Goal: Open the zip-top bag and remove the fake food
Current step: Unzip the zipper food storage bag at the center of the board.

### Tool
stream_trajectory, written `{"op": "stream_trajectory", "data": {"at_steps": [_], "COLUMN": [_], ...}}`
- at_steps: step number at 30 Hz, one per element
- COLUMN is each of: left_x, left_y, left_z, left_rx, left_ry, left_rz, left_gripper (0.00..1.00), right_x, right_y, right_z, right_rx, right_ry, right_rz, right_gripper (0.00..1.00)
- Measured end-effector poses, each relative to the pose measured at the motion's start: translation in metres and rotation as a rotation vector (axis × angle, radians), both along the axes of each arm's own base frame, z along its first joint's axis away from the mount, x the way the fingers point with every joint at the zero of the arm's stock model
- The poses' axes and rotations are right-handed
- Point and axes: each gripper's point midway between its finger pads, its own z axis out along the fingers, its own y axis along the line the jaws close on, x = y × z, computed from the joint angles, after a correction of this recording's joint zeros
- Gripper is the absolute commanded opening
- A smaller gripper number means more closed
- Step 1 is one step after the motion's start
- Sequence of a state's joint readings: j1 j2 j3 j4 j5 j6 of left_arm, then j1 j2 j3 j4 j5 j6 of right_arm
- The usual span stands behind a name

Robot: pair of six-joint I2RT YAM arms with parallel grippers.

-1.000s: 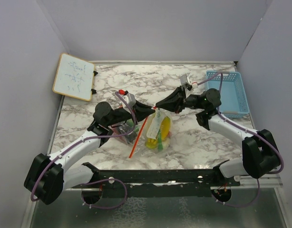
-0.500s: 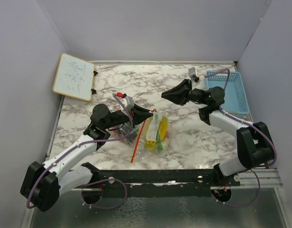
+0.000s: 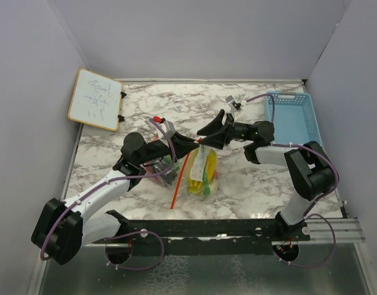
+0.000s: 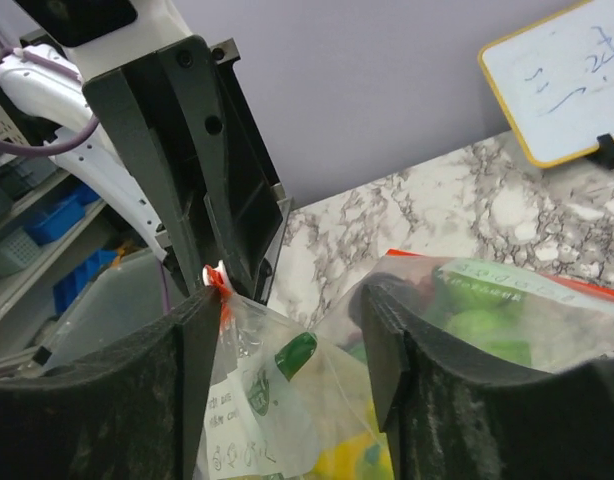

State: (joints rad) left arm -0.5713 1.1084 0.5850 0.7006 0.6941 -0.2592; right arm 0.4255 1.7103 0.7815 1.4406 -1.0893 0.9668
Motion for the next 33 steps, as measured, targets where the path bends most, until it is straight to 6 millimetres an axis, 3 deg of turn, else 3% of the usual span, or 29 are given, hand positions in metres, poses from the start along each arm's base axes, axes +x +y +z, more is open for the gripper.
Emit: {"op": "stream_trajectory", "data": {"at_steps": [9, 12, 13, 33], "left_x": [0.003, 0.004, 0.005, 0.005], "left_y": [0.002, 0.002, 0.002, 0.012], "left_z": [0.000, 0.001, 0.001, 0.000], "left_rx": [-0.002, -0.004, -0.004, 0.025], "left_ry": [0.002, -0.001, -0.002, -0.016], "left_rz": [0.013, 0.020, 0.023, 0.079], "left_gripper": [0.00, 0.00, 0.00, 0.00], "right_x": [-0.007, -0.008, -0.009, -0.004], "right_y": [0.005, 0.006, 0.006, -0.001], "right_z": [-0.003, -0.001, -0.001, 0.006], "right_rx": [-0.012, -0.013, -0.014, -0.011], "right_ry": [0.027, 0.024, 0.023, 0.012], "right_rz": [0.042, 0.051, 0.054, 0.045], "right_gripper": [0.31, 0.05, 0.02, 0.02]}}
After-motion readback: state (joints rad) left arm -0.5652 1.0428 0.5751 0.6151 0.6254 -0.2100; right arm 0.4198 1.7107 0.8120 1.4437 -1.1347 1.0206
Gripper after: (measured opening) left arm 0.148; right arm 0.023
